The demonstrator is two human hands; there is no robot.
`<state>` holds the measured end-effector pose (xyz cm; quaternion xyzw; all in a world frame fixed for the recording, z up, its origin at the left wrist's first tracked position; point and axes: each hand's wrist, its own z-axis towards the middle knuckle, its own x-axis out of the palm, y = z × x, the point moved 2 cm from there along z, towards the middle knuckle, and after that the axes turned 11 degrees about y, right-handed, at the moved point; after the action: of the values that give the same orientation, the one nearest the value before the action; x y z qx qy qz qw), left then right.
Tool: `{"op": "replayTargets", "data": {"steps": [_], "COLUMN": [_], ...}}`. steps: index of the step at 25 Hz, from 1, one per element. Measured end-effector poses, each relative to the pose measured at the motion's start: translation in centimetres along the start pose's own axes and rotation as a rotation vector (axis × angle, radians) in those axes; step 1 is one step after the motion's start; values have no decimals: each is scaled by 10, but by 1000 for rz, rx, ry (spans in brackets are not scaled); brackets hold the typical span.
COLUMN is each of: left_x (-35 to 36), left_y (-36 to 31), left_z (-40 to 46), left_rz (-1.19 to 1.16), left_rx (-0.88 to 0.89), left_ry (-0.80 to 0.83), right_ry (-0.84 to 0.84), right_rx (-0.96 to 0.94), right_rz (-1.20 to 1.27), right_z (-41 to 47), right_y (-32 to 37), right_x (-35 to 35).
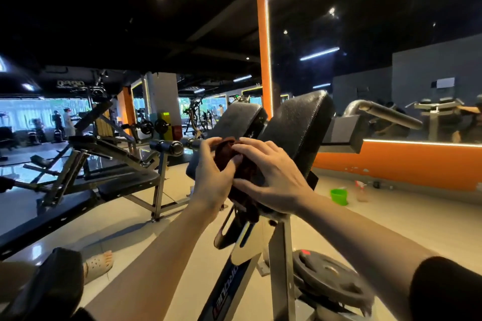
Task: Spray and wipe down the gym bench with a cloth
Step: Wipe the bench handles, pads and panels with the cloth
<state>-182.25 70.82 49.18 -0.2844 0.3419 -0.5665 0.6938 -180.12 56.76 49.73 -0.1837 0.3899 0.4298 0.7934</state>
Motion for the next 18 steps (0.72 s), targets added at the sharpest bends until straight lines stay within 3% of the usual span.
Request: {"op": "replayTargets", "data": {"steps": [6,12,18], "left_x": [-9,20,40], "left_y": [15,42,70], "left_z": [113,205,273], "left_rz": [301,548,885], "left_rx": [51,155,226], "left_ry": [-111,-8,68], "right_ry": [-53,19,44], "right_rx": [97,75,37], "right_rz": [-460,-584,-611], "right_z": [51,84,109], "right_y": [-83,-136,-153], "right_x": [-45,-79,-67]}}
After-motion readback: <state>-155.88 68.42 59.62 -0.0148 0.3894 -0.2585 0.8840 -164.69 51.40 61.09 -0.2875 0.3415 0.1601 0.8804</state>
